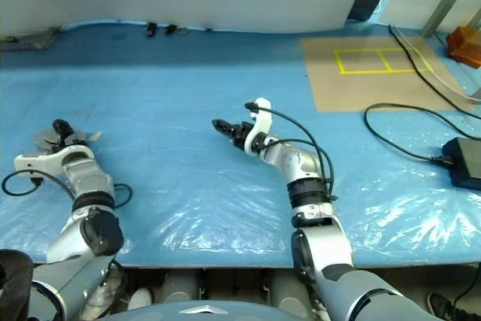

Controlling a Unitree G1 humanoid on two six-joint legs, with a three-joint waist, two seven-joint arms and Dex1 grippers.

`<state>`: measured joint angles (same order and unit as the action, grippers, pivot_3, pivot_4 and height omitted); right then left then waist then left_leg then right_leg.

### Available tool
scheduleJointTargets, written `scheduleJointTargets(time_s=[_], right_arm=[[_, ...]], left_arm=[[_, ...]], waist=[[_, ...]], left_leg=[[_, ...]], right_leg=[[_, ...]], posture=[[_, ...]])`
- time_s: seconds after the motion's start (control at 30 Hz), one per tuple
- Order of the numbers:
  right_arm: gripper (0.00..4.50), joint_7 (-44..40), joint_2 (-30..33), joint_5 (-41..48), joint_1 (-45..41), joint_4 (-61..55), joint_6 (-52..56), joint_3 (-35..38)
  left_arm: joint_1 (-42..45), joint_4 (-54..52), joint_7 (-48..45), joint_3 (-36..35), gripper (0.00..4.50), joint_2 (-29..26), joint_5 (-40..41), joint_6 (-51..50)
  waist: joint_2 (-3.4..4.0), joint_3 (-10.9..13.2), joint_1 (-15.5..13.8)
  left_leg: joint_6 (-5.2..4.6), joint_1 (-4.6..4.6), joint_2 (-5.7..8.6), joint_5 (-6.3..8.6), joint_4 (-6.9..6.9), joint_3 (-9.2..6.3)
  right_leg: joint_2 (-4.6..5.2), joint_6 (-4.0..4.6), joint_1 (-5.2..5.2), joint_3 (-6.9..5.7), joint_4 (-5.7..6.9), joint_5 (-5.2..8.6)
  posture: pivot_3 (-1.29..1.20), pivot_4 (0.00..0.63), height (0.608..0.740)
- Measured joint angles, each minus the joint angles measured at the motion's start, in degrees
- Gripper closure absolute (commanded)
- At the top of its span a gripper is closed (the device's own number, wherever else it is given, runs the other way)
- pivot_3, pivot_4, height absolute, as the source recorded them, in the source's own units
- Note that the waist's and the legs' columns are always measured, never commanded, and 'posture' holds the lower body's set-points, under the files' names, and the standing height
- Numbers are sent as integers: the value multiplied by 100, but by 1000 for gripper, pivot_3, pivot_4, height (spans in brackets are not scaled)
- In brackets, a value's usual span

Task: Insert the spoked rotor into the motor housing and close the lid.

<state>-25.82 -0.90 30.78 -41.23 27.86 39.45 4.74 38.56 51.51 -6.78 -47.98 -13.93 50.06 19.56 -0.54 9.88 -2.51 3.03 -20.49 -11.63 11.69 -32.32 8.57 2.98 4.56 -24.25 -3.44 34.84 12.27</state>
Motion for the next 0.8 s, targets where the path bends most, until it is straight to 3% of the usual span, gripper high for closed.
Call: scheduleJointTargets(time_s=[0.23, 0.47, 0.8], right_arm=[[995, -108, -72, -70, -2, 2, -101, -49], [995, -198, -46, -200, -2, 6, -153, -84], [995, -316, -58, -416, -2, 24, -199, -147]], left_arm=[[-196, -570, 385, 61, 52, 55, 51, -621], [-216, -708, 720, -197, 52, 68, 226, -334], [-749, -837, 1373, 184, 52, -170, -998, 377]], waist=[[0, 0, -20], [0, 0, 24], [-10, 2, -14]], left_leg=[[-1, 18, 2, 0, -4, 0], [-1, 26, 2, 0, 0, 1], [-1, 29, -1, 0, -2, 1]], right_leg=[[2, 2, 0, 2, 2, 1], [0, 3, 5, 11, 2, 1], [-2, 1, 4, 10, 2, 0]], posture=[[0, 150, 740], [0, 150, 740], [0, 150, 740]])
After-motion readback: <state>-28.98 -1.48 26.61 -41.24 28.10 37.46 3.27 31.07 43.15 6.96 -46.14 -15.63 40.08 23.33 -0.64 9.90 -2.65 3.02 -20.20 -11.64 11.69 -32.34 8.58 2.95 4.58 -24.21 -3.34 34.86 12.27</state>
